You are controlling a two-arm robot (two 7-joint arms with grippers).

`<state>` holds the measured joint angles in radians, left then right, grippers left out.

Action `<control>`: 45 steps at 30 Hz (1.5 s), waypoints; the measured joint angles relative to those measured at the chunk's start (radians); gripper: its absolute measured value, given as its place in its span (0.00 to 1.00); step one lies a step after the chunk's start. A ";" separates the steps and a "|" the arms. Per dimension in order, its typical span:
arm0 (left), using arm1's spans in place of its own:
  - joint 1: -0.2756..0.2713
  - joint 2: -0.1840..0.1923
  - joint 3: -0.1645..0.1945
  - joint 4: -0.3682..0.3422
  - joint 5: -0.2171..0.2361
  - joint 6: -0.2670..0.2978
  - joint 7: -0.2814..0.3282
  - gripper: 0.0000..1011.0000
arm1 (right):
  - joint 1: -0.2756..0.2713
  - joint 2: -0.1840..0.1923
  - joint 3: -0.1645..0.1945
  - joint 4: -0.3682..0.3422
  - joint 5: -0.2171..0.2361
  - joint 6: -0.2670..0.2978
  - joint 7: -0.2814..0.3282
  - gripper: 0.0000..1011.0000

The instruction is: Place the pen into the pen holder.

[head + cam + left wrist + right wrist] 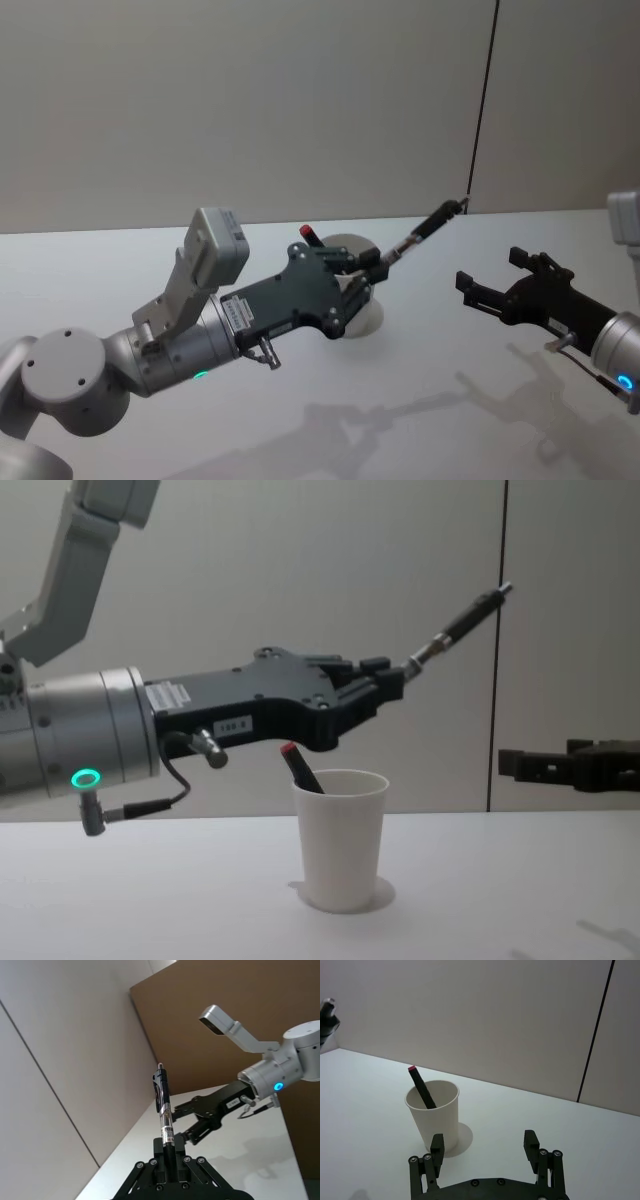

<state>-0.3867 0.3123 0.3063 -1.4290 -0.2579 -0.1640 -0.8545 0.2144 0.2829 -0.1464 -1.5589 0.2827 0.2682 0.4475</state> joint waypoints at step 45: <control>0.010 0.007 0.028 -0.016 -0.010 0.030 -0.051 0.13 | -0.003 0.008 0.000 0.001 0.010 -0.029 0.017 0.99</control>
<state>-0.3764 0.3193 0.3342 -1.4449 -0.2678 -0.1340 -0.9050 0.2117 0.2907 -0.1463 -1.5577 0.2926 0.2388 0.4649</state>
